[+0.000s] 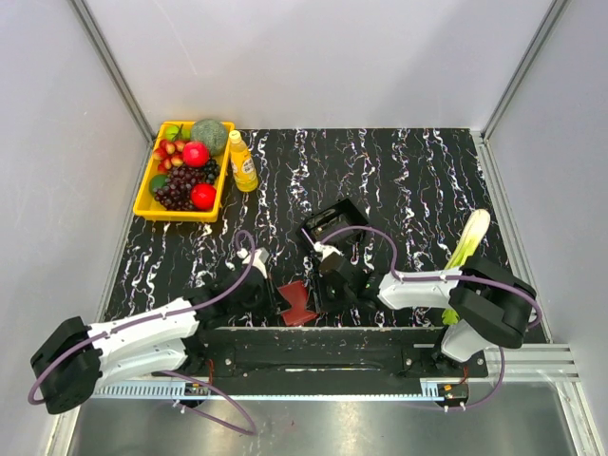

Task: Put the credit cards into the card holder
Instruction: Close the card holder at the center of the board.

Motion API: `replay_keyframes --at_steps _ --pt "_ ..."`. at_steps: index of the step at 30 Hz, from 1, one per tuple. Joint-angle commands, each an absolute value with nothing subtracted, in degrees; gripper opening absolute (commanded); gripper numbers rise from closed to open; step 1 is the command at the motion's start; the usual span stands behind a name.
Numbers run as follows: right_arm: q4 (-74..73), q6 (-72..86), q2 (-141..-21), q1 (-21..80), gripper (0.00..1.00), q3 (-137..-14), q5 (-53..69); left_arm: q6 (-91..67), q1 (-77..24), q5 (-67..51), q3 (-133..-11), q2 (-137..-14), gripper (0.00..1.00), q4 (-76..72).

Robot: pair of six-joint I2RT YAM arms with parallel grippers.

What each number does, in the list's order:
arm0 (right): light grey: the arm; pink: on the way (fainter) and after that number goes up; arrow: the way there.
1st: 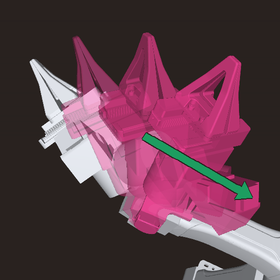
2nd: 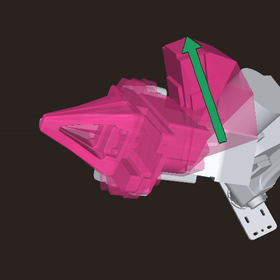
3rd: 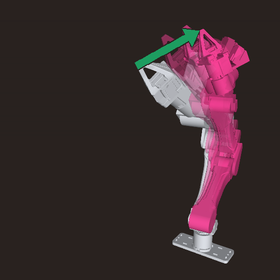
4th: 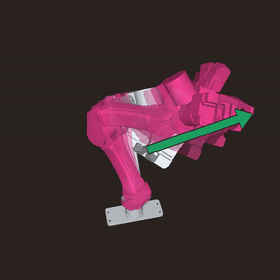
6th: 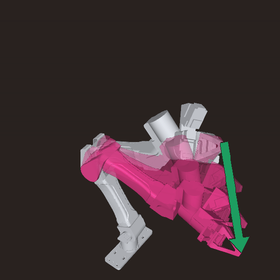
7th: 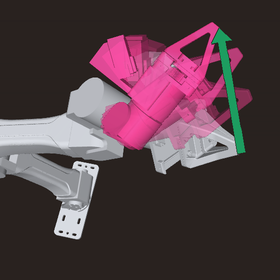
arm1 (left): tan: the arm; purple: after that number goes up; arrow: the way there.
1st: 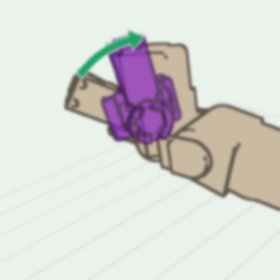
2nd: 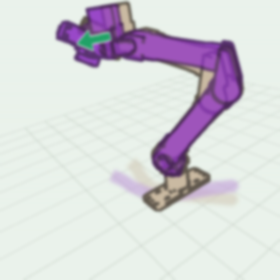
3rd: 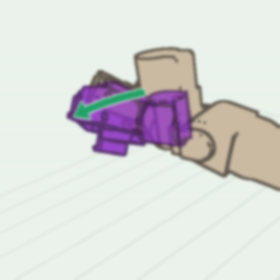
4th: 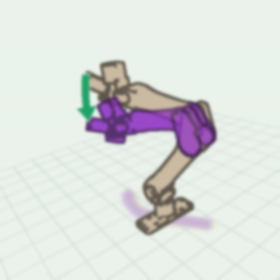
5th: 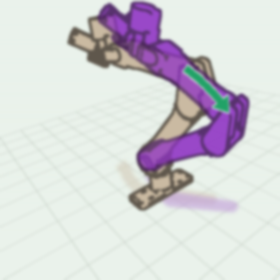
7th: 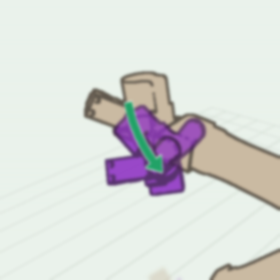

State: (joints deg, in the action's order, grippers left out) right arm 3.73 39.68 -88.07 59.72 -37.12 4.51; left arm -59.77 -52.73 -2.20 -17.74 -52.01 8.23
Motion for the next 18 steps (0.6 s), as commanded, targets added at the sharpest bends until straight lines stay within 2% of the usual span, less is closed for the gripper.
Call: replay_keyframes --at_steps 1,6,9,11,13,18 --pt "7.0 44.5 -89.4 61.5 0.31 -36.0 4.1 -55.5 -53.0 2.0 -23.0 -54.5 0.0 6.2" --pt "6.3 47.5 -88.9 63.5 0.3 -36.2 0.4 -52.3 -51.9 2.6 -24.8 -57.4 0.0 6.2" --pt "4.8 48.3 -88.1 63.5 0.32 -36.1 -4.0 -52.3 -51.8 4.3 -24.4 -53.8 0.02 7.4" --pt "5.7 49.2 -87.9 63.5 0.32 -35.4 -4.6 -54.0 -51.5 7.5 -24.0 -49.3 0.35 12.6" --pt "4.3 51.4 -88.1 64.5 0.31 -35.7 -7.2 -56.1 -51.2 10.7 -24.4 -46.3 0.44 20.3" --pt "2.0 56.1 -90.1 67.2 0.32 -37.3 -13.6 -61.7 -51.2 14.3 -24.2 -39.5 0.5 32.9"
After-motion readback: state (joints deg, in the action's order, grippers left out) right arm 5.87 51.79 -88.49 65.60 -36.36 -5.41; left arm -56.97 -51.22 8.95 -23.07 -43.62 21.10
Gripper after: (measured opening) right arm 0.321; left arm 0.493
